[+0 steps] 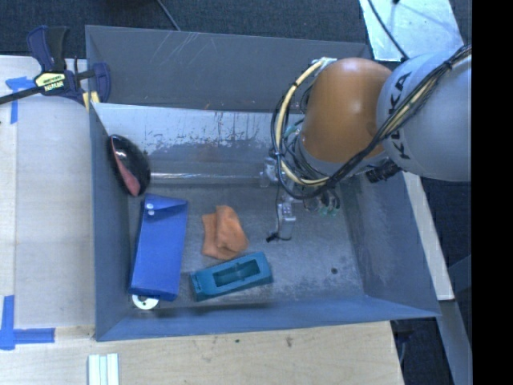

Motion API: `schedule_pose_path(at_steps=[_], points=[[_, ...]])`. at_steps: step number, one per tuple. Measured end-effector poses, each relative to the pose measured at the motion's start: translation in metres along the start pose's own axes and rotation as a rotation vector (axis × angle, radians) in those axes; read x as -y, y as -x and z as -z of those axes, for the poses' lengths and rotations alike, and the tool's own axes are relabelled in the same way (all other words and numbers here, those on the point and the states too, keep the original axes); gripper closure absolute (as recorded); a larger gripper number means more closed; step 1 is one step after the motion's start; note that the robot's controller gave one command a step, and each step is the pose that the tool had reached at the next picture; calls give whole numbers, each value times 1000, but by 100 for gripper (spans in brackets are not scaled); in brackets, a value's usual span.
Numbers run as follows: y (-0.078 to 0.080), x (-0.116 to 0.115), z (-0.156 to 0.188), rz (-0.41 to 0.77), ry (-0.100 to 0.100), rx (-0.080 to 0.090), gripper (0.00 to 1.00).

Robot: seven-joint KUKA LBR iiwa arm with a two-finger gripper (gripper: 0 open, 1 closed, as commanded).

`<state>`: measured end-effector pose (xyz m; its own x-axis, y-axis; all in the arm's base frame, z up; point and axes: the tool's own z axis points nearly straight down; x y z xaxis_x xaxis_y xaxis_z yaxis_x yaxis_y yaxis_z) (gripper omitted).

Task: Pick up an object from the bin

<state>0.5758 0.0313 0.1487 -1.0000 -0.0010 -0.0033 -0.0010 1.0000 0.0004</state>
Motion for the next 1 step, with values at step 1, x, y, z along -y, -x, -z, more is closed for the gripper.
schedule_pose_path(at_steps=[1], points=[[-3, -14, -36, 22, -1, 7, 0]])
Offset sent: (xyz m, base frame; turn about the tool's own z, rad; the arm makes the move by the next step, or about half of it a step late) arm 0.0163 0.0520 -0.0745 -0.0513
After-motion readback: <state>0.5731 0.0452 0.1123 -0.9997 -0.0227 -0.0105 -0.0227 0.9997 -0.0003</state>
